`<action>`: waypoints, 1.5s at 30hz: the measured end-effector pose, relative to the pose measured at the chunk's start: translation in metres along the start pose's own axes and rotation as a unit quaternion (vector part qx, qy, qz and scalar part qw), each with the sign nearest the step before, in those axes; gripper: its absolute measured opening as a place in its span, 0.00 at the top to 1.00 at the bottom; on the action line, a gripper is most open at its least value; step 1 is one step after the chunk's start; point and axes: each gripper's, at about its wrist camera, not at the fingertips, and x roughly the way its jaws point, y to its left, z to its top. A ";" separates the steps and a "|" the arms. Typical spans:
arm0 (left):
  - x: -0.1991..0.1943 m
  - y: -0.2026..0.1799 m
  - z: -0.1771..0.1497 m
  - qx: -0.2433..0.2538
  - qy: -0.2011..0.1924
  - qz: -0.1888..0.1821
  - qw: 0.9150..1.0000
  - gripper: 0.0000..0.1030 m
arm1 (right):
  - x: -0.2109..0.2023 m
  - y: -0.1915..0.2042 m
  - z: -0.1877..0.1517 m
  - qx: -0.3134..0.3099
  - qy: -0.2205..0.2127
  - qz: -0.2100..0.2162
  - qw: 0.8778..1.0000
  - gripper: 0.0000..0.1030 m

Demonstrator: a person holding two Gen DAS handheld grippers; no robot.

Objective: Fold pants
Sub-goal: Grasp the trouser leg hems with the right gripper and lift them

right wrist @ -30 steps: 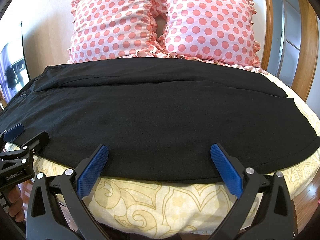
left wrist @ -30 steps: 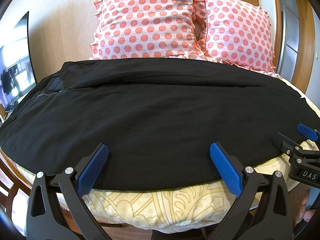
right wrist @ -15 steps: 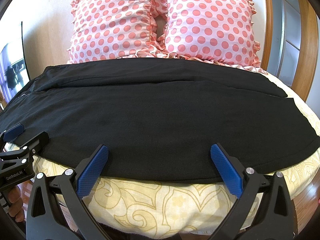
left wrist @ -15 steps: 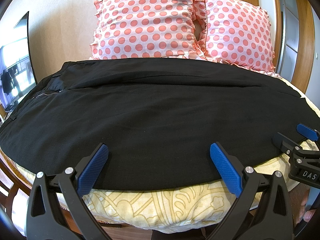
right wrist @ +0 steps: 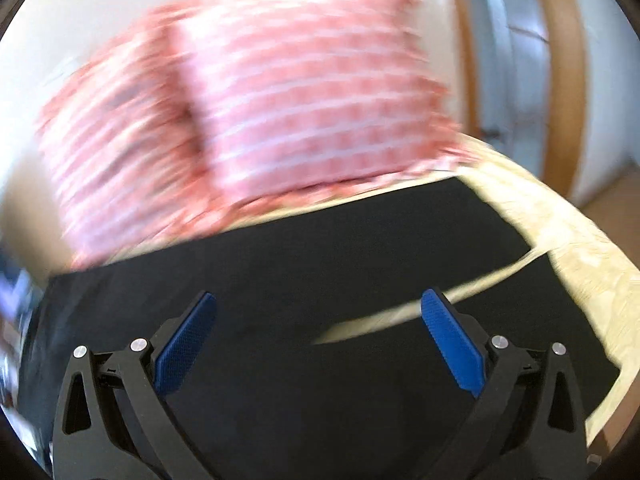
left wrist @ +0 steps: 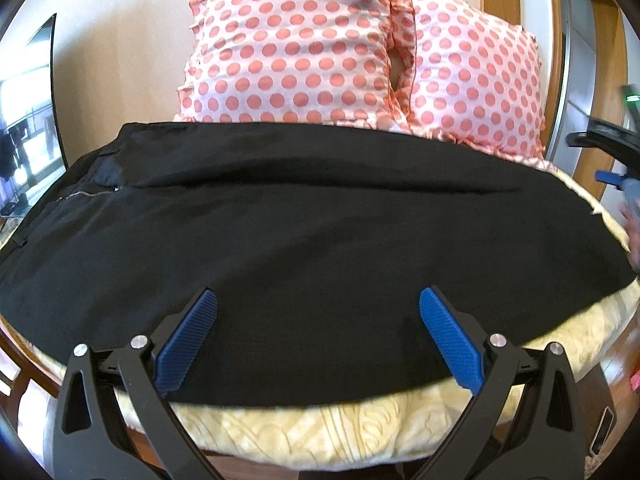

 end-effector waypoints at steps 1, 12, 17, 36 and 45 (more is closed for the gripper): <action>-0.001 0.001 0.002 -0.003 -0.004 -0.006 1.000 0.02 | 0.019 -0.011 0.018 0.023 0.010 -0.020 0.999 0.01; 0.015 0.016 0.022 -0.015 -0.018 -0.047 0.999 0.02 | 0.207 -0.074 0.115 0.139 0.110 -0.200 0.964 0.35; 0.022 0.018 0.024 -0.013 -0.011 -0.059 0.998 0.02 | 0.219 -0.071 0.110 0.082 0.094 -0.250 0.960 0.51; -0.015 0.063 0.020 -0.125 -0.047 -0.054 0.989 0.02 | -0.044 -0.145 -0.041 0.246 -0.054 0.043 0.967 0.98; -0.025 0.062 0.023 -0.130 -0.053 -0.021 0.990 0.02 | -0.038 -0.170 -0.087 0.306 0.021 0.067 0.950 0.92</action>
